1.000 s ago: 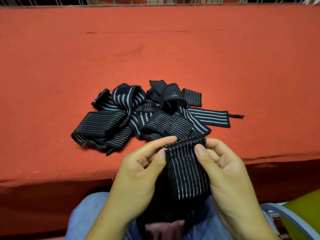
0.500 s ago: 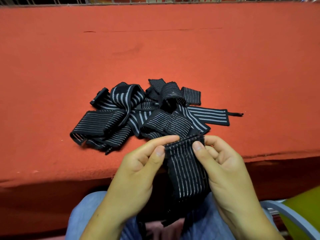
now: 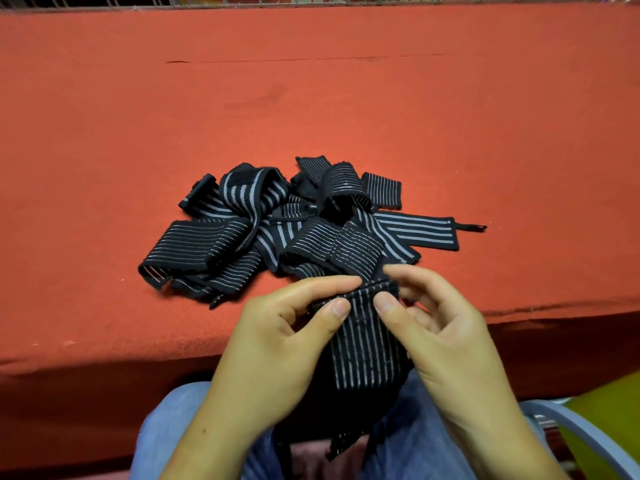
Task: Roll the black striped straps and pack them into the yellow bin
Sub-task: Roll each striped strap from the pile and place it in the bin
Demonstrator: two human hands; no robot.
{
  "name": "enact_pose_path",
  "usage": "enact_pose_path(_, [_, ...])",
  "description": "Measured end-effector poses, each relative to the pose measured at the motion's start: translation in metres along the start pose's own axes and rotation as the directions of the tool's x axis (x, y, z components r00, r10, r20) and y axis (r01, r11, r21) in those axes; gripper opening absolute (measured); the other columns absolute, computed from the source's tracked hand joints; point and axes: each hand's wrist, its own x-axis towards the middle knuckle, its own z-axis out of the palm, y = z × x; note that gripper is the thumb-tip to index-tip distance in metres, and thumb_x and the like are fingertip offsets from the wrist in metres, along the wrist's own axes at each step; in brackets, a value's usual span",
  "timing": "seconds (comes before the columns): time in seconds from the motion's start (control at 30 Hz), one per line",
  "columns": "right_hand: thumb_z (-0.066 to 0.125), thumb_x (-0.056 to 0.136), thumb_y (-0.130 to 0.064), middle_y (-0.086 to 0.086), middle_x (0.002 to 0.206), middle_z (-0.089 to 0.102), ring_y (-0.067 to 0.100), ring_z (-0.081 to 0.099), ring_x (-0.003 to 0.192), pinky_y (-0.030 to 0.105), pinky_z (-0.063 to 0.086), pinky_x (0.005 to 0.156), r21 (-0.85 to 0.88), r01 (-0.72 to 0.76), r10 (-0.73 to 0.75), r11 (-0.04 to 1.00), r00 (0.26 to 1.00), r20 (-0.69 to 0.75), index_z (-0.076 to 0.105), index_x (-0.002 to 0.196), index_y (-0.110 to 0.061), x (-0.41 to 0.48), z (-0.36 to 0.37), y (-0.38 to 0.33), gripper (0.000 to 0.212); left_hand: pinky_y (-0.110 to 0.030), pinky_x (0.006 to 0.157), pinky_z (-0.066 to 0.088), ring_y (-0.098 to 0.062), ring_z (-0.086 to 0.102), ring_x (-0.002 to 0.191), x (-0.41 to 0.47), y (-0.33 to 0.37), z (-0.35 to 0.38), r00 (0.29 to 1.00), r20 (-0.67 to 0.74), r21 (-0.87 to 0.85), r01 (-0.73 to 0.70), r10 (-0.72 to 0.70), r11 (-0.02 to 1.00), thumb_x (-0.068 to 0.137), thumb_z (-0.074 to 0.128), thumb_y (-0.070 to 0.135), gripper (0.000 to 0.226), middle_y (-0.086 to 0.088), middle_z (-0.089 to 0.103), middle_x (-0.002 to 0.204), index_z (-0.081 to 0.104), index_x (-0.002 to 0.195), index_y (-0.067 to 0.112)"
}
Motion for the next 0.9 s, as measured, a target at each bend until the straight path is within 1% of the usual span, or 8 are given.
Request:
enact_pose_path(0.1, [0.084, 0.083, -0.032, 0.01, 0.095, 0.08, 0.02, 0.072, 0.079, 0.026, 0.053, 0.077, 0.0, 0.011, -0.011, 1.0, 0.995, 0.098, 0.08, 0.107, -0.027, 0.0004, -0.0028, -0.0025, 0.024, -0.013, 0.09, 0.05, 0.0, 0.072, 0.103, 0.0022, 0.0005, -0.0041, 1.0, 0.031, -0.004, 0.007, -0.007, 1.0, 0.092, 0.068, 0.013, 0.025, 0.019, 0.078, 0.104, 0.078, 0.105, 0.032])
enact_pose_path(0.23, [0.079, 0.084, -0.026, 0.013, 0.087, 0.079, 0.015, 0.071, 0.079, 0.023, 0.055, 0.07, 0.066, -0.016, 0.009, 0.998, 0.995, 0.103, 0.079, 0.097, -0.016, 0.0003, -0.0021, -0.0016, 0.017, -0.01, 0.09, 0.048, 0.003, 0.071, 0.104, 0.0032, 0.0016, -0.0021, 1.0, 0.014, 0.004, -0.002, 0.002, 1.0, 0.088, 0.068, 0.022, 0.023, 0.022, 0.077, 0.105, 0.077, 0.107, 0.033])
enact_pose_path(0.43, [0.066, 0.088, -0.029, 0.015, 0.089, 0.079, 0.02, 0.074, 0.083, 0.027, 0.057, 0.074, 0.113, -0.071, 0.051, 0.991, 0.984, 0.17, 0.077, 0.102, -0.013, -0.0039, 0.0026, -0.0019, 0.023, -0.009, 0.088, 0.048, 0.005, 0.071, 0.1, 0.0024, -0.0017, -0.0023, 1.0, -0.015, 0.053, 0.001, 0.0, 0.999, 0.092, 0.071, 0.009, 0.029, 0.024, 0.077, 0.1, 0.078, 0.101, 0.036])
enact_pose_path(0.53, [0.066, 0.087, -0.032, 0.012, 0.09, 0.081, 0.02, 0.076, 0.086, 0.031, 0.058, 0.079, 0.06, -0.012, 0.005, 0.998, 0.993, 0.115, 0.08, 0.1, -0.018, -0.0034, 0.0044, -0.0007, 0.024, -0.008, 0.088, 0.048, 0.005, 0.071, 0.101, 0.0021, -0.0023, -0.0022, 1.0, -0.002, 0.054, 0.007, -0.007, 0.999, 0.093, 0.07, 0.008, 0.03, 0.023, 0.077, 0.102, 0.078, 0.104, 0.034])
enact_pose_path(0.67, [0.068, 0.086, -0.026, 0.005, 0.088, 0.082, 0.012, 0.077, 0.083, 0.02, 0.058, 0.074, 0.045, 0.068, -0.07, 0.997, 0.997, 0.033, 0.083, 0.094, -0.018, -0.0032, 0.0031, -0.0031, 0.018, -0.01, 0.088, 0.05, 0.001, 0.071, 0.104, 0.0018, -0.0033, -0.0002, 0.997, 0.031, -0.054, 0.065, -0.064, 0.996, 0.093, 0.07, 0.007, 0.032, 0.019, 0.077, 0.108, 0.074, 0.116, 0.028])
enact_pose_path(0.73, [0.071, 0.086, -0.029, 0.006, 0.088, 0.082, 0.016, 0.078, 0.085, 0.025, 0.06, 0.077, 0.02, 0.073, -0.074, 0.997, 0.997, 0.029, 0.083, 0.098, -0.023, -0.0031, 0.0008, -0.0022, 0.019, -0.01, 0.086, 0.05, 0.0, 0.072, 0.1, 0.0019, -0.0046, -0.0006, 0.998, 0.024, -0.053, 0.056, -0.054, 0.997, 0.093, 0.068, 0.002, 0.029, 0.015, 0.078, 0.105, 0.075, 0.112, 0.024])
enact_pose_path(0.8, [0.075, 0.088, -0.034, 0.017, 0.083, 0.079, 0.023, 0.074, 0.08, 0.037, 0.059, 0.074, 0.006, 0.05, -0.05, 0.999, 0.995, 0.081, 0.082, 0.107, -0.031, -0.0027, -0.0003, -0.0019, 0.021, -0.011, 0.086, 0.049, 0.0, 0.072, 0.099, 0.002, -0.006, -0.0014, 1.0, 0.013, -0.008, 0.028, -0.027, 1.0, 0.093, 0.067, 0.0, 0.029, 0.015, 0.078, 0.102, 0.076, 0.106, 0.023])
enact_pose_path(0.9, [0.072, 0.085, -0.038, 0.021, 0.064, 0.063, 0.017, 0.049, 0.058, 0.031, 0.044, 0.056, -0.055, 0.034, -0.027, 0.998, 0.993, 0.117, 0.078, 0.111, -0.047, -0.0019, -0.0026, -0.0012, 0.028, -0.01, 0.089, 0.048, 0.001, 0.071, 0.101, 0.0021, -0.0061, -0.0031, 1.0, 0.019, 0.026, 0.006, -0.006, 1.0, 0.094, 0.067, -0.001, 0.031, 0.018, 0.078, 0.103, 0.077, 0.104, 0.026])
